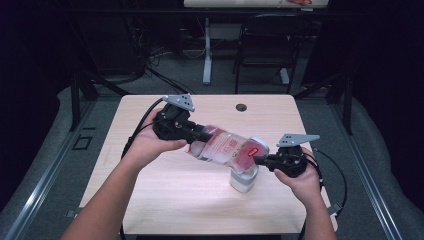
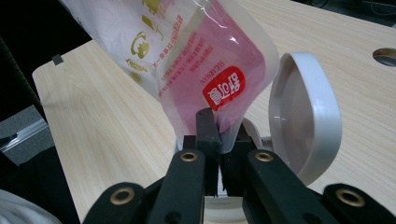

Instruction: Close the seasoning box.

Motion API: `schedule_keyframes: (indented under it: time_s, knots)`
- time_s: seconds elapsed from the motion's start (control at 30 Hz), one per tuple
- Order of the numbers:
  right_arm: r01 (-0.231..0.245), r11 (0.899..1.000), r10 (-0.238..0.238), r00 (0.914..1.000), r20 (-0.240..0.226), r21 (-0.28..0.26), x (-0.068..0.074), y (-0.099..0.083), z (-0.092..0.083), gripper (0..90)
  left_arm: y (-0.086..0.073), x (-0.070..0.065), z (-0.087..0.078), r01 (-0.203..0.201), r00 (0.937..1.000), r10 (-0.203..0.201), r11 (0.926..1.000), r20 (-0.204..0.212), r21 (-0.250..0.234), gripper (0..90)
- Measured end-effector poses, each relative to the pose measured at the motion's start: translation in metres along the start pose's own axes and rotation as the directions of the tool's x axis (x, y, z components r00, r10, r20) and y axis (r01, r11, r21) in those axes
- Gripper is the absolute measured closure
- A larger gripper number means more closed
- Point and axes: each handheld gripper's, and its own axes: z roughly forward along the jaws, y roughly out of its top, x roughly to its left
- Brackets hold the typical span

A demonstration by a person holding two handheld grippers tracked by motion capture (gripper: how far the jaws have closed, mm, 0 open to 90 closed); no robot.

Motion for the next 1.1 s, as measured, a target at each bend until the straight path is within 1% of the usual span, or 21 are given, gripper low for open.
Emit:
schedule_keyframes:
  time_s: [0.07,0.1,0.87,1.1]
  knots:
    - [0.003,1.000,-0.003,1.0000,0.001,0.003,-0.0003,0.0000,-0.0007,88.0,0.0003,-0.0001,0.0003,0.000,1.0000,0.000,1.0000,0.000,0.001,74.0]
    - [0.002,1.000,-0.002,1.0000,0.002,0.005,-0.0004,-0.0003,-0.0017,88.1,0.0006,0.0001,0.0012,-0.006,1.0000,0.006,1.0000,0.000,0.000,74.0]
    - [-0.001,1.000,0.001,0.9999,0.016,0.003,-0.0020,-0.0013,-0.0051,87.9,0.0025,-0.0006,0.0045,-0.004,0.9999,0.004,1.0000,0.010,0.004,73.9]
    - [-0.002,1.000,0.002,0.9999,0.012,0.001,-0.0023,-0.0013,-0.0050,87.9,0.0026,0.0002,0.0041,-0.002,1.0000,0.002,1.0000,0.005,0.002,74.0]
